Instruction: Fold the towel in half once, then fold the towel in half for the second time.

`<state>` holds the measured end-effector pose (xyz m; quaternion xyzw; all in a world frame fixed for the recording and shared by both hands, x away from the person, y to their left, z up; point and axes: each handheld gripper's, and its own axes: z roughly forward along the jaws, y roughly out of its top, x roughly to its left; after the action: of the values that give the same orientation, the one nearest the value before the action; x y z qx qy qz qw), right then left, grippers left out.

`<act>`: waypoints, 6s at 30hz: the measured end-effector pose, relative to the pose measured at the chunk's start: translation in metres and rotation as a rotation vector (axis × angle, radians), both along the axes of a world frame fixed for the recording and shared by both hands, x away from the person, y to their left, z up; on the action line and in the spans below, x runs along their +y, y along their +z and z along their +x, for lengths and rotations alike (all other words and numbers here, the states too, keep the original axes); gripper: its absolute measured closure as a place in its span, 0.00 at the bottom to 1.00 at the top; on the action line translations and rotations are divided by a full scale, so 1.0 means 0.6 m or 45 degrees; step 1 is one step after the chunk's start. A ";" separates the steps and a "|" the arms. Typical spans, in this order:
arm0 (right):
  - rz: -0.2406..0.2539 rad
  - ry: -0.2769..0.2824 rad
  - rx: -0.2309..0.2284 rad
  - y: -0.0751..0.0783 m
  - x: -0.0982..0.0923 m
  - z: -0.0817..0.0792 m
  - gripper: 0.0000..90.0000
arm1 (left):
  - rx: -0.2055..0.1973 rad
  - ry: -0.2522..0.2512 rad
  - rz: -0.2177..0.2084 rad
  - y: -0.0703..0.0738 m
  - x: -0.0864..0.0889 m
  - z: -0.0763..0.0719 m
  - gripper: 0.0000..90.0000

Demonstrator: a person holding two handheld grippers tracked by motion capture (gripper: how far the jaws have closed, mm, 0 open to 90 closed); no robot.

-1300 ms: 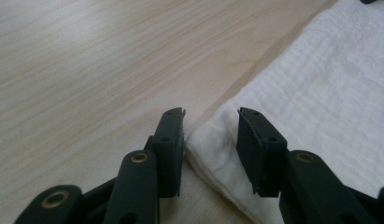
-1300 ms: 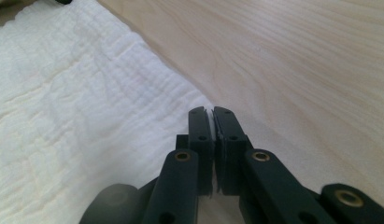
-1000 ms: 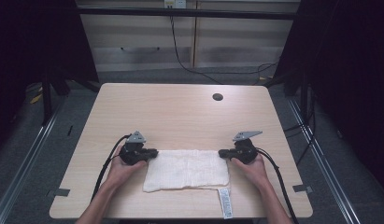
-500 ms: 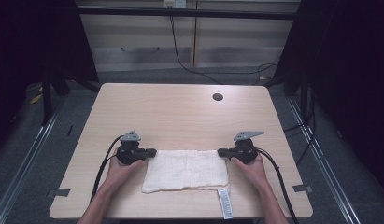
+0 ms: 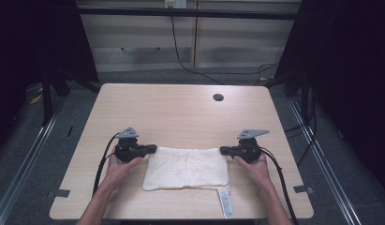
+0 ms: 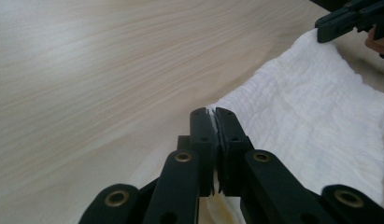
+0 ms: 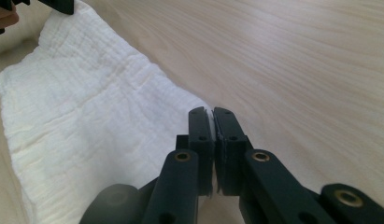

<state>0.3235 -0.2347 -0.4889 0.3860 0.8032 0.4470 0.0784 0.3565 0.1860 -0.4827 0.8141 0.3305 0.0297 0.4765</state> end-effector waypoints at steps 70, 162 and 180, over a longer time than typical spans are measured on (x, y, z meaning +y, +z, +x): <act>-0.020 0.338 -0.007 0.016 0.059 -0.111 0.96 | -0.022 0.161 -0.084 0.011 0.015 0.022 0.97; -0.089 0.047 -0.025 0.015 -0.016 -0.141 0.69 | 0.002 -0.146 -0.037 0.001 0.037 -0.111 0.57; 0.054 -0.228 -0.052 0.051 -0.078 -0.153 0.46 | -0.032 0.151 0.001 0.036 0.129 -0.117 0.38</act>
<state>0.2315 -0.2815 -0.4586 0.4485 0.7540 0.4629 0.1264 0.2866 0.2635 -0.4613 0.7930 0.3721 0.0681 0.4775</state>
